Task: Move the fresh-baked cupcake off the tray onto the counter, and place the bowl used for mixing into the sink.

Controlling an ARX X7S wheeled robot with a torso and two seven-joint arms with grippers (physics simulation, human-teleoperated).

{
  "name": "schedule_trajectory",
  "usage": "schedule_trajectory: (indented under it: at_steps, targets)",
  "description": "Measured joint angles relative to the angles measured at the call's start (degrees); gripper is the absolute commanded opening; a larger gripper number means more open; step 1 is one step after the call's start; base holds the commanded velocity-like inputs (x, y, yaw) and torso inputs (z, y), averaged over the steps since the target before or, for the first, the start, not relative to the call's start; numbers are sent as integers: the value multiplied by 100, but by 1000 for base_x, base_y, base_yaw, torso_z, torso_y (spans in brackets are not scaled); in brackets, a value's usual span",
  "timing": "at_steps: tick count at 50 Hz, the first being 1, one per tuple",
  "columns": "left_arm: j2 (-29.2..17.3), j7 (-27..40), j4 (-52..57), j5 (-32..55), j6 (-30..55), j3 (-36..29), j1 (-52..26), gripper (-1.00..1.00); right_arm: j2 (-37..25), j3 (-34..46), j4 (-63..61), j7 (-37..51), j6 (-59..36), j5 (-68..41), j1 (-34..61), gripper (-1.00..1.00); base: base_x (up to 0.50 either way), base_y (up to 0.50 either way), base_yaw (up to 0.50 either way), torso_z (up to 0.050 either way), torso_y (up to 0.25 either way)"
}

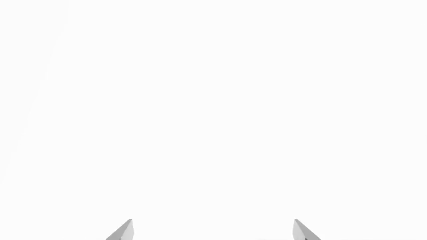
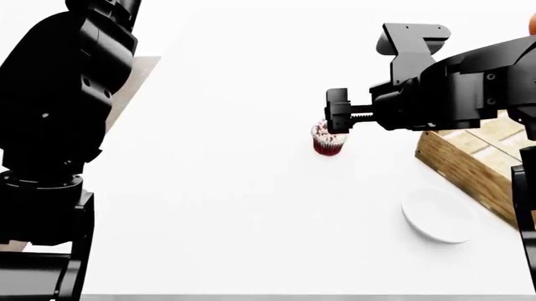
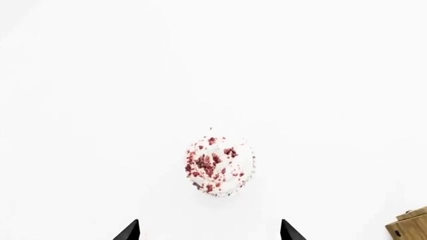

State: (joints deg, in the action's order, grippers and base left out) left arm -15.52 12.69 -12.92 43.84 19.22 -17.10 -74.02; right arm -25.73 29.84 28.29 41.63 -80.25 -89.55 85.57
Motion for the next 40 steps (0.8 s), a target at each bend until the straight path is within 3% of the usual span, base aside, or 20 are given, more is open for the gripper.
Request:
schedule_trajectory:
  at_steps: [40]
  targets:
    - [16,-34,-123,3,-96,-62,-10,100,9,272,162,-290,179,97,33,100,-110,0,0,0,0]
